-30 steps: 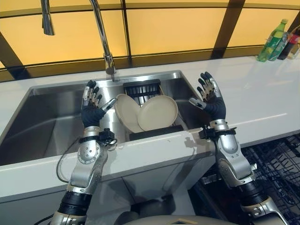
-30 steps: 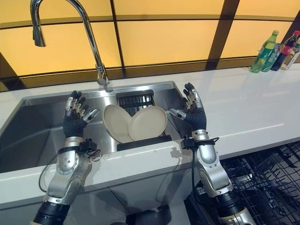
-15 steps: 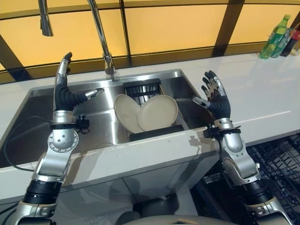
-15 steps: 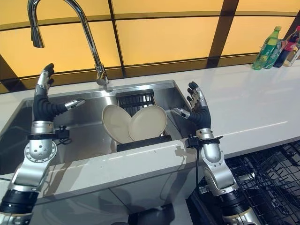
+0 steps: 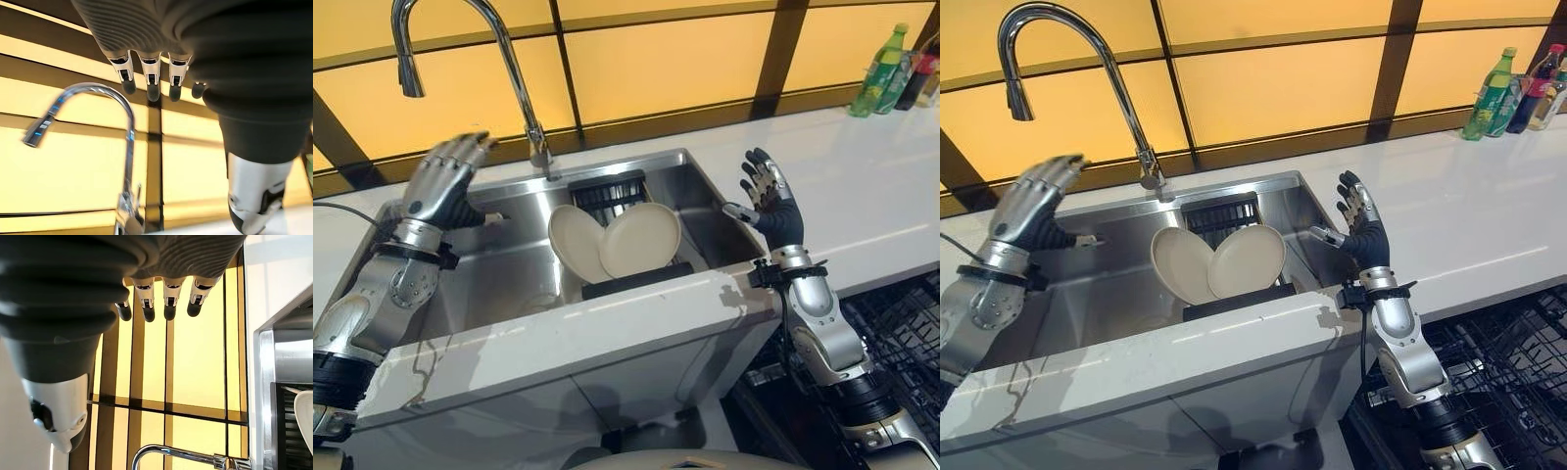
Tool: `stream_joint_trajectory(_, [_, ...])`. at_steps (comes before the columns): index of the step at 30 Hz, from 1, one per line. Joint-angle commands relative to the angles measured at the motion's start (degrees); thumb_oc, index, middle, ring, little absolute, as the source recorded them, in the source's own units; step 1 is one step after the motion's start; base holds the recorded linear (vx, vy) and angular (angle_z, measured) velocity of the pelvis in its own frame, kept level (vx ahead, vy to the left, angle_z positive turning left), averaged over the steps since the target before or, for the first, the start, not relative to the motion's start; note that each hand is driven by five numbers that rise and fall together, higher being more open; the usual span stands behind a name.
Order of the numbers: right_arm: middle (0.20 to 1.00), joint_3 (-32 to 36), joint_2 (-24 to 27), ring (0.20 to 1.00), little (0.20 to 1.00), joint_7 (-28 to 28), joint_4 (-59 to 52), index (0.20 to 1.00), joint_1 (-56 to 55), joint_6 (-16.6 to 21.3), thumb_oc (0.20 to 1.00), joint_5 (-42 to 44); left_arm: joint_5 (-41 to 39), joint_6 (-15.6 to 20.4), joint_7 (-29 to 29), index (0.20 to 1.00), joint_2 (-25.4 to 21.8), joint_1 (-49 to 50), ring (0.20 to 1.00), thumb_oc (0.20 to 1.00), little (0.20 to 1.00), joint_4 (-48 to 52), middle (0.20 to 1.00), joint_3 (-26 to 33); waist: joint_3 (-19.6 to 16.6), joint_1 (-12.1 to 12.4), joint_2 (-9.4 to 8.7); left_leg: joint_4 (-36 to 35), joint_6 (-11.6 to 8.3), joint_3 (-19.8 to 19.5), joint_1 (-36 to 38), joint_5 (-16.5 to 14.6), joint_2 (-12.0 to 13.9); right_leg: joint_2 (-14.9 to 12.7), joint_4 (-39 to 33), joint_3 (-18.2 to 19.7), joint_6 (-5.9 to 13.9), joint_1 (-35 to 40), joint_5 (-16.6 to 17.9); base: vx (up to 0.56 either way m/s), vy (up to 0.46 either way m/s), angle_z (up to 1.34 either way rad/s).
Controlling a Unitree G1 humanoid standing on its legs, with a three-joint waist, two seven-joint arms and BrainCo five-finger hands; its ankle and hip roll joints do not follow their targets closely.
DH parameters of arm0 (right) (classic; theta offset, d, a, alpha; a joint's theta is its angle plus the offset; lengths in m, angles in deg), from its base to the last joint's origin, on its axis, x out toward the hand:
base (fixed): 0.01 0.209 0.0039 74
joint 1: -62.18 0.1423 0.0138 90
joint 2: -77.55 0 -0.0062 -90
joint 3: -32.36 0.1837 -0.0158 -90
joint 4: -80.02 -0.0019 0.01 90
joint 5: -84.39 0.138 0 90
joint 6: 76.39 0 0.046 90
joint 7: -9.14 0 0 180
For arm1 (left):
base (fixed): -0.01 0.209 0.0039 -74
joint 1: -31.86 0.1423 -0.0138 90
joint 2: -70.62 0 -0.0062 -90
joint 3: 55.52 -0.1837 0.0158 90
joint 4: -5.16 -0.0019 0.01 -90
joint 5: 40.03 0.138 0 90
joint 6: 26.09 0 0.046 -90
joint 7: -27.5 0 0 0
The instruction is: Pick up plates and place into dishwasher.
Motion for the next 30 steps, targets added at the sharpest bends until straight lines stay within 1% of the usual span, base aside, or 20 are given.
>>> stream_joint_trajectory(1, [1.0,1.3,3.4,1.0,1.0,-0.7,0.2,1.0,3.9,2.8,1.0,2.7,14.3,0.4,2.8,1.0,-4.0,-6.5,1.0,1.0,1.0,-3.3,1.0,-1.5,-2.4,0.2,0.77,1.2,-2.45,1.7,6.4,-9.1,3.5,-3.3,0.8,1.5,3.28,-9.7,7.7,0.04,0.028,-0.03])
stream_joint_trajectory(3, [1.0,0.3,4.3,1.0,1.0,-0.5,0.8,1.0,4.8,2.8,1.0,3.6,14.5,0.4,4.5,1.0,-6.7,-7.9,1.0,1.0,1.0,-5.2,1.0,-4.9,-2.4,-0.2,0.83,1.2,-2.45,2.1,6.4,-9.1,3.4,-3.3,0.8,1.8,3.39,-9.9,7.9,0.04,0.032,-0.05])
stream_joint_trajectory(4, [1.0,0.0,5.1,1.0,1.0,-0.2,0.9,1.0,5.1,2.9,1.0,4.2,15.1,0.1,4.2,1.0,-7.6,-9.0,1.0,1.0,1.0,-4.5,1.0,-6.3,-2.3,-0.2,0.86,1.2,-2.43,2.2,6.4,-9.1,3.4,-3.4,0.8,1.7,3.37,-10.0,8.0,0.03,0.028,-0.08])
stream_joint_trajectory(8, [1.0,-0.9,5.4,1.0,1.0,0.4,0.9,1.0,5.2,3.1,1.0,4.3,17.0,0.1,4.2,1.0,-8.5,-11.3,1.0,1.0,1.0,-4.1,1.0,-10.6,-2.0,-0.5,0.89,1.3,-2.23,2.4,6.3,-9.2,3.3,-3.4,1.0,1.9,3.47,-10.2,8.1,0.04,0.015,-0.03])
stream_joint_trajectory(10, [1.0,-1.1,5.5,1.0,1.0,0.5,1.2,1.0,4.9,3.2,1.0,4.4,18.0,1.1,4.5,1.0,-8.6,-12.1,1.0,1.0,1.0,-4.6,1.0,-12.2,-2.1,-0.6,0.85,1.3,-2.14,2.5,6.3,-9.3,3.2,-3.5,1.0,2.0,3.57,-10.3,8.1,0.07,0.009,-0.01])
stream_joint_trajectory(16, [1.0,-0.6,6.2,1.0,1.0,0.4,1.0,1.0,3.4,2.9,1.0,5.1,20.2,3.3,3.8,1.0,-8.9,-12.0,1.0,1.0,1.0,-3.7,1.0,-13.7,-2.0,-1.0,0.75,1.1,-1.91,2.7,6.4,-9.3,3.1,-3.5,1.0,2.4,3.81,-10.5,8.4,0.07,0.012,-0.03])
stream_joint_trajectory(21, [1.0,-0.3,6.2,1.0,1.0,0.5,0.5,1.0,2.1,2.6,1.0,5.1,21.5,5.9,2.9,1.0,-8.9,-12.1,1.0,1.0,1.0,-3.1,1.0,-14.7,-2.0,-1.2,0.62,1.0,-1.75,2.8,6.4,-9.4,3.0,-3.7,0.9,2.5,4.1,-10.6,8.5,0.08,0.015,0.0])
stream_joint_trajectory(24, [1.0,-0.3,6.0,1.0,1.0,0.6,0.3,1.0,1.3,2.3,1.0,4.9,21.9,7.1,1.3,1.0,-8.5,-12.1,1.0,1.0,1.0,-2.5,1.0,-15.5,-1.9,-1.4,0.54,1.0,-1.65,2.9,6.4,-9.5,3.0,-3.8,1.0,2.7,4.26,-10.8,8.6,0.08,0.016,-0.01])
stream_joint_trajectory(26, [1.0,-0.2,6.3,1.0,1.0,0.6,0.1,1.0,0.4,2.2,1.0,5.1,21.7,8.3,-0.8,1.0,-8.4,-11.7,1.0,1.0,1.0,-1.9,1.0,-16.0,-1.8,-1.6,0.5,0.9,-1.56,2.9,6.5,-9.5,2.9,-4.0,1.0,2.8,4.48,-10.9,8.7,0.08,0.026,-0.01])
stream_joint_trajectory(30, [1.0,-0.2,6.6,1.0,1.0,0.6,0.3,1.0,-0.4,2.2,1.0,5.2,20.4,8.6,-4.8,1.0,-8.8,-10.9,1.0,1.0,1.0,-1.2,1.0,-16.2,-1.5,-1.8,0.47,0.9,-1.43,3.0,6.5,-9.6,2.8,-4.2,1.0,3.1,4.74,-11.1,8.8,0.07,0.032,-0.01])
